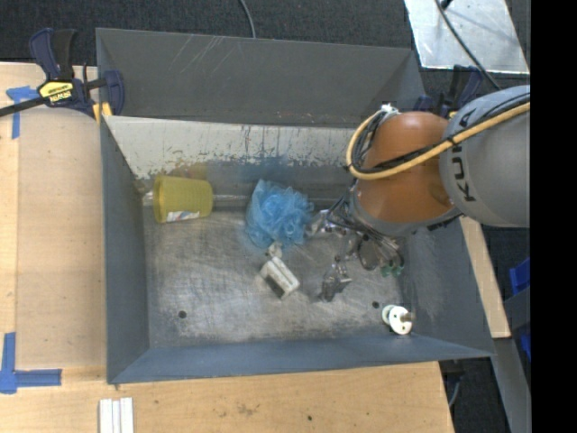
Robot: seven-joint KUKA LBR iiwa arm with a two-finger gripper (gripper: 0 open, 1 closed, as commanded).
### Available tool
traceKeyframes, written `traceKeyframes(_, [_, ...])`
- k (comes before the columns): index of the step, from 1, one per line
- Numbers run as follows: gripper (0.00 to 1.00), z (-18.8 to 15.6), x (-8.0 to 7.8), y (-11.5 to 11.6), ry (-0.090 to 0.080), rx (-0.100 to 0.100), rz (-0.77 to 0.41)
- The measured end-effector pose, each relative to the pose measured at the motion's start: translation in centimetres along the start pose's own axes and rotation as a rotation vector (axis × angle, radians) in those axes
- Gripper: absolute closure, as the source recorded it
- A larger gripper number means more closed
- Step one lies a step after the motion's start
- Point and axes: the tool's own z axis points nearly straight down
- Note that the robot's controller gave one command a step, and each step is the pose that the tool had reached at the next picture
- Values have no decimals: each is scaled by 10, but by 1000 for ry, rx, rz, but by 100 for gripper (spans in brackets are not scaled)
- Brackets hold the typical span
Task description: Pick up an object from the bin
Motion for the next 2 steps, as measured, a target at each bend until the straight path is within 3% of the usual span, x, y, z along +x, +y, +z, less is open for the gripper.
traceKeyframes(1, [100,8,-18,52,9,1,417])
traceKeyframes(2, [100,8,-18,52,9,1,417])
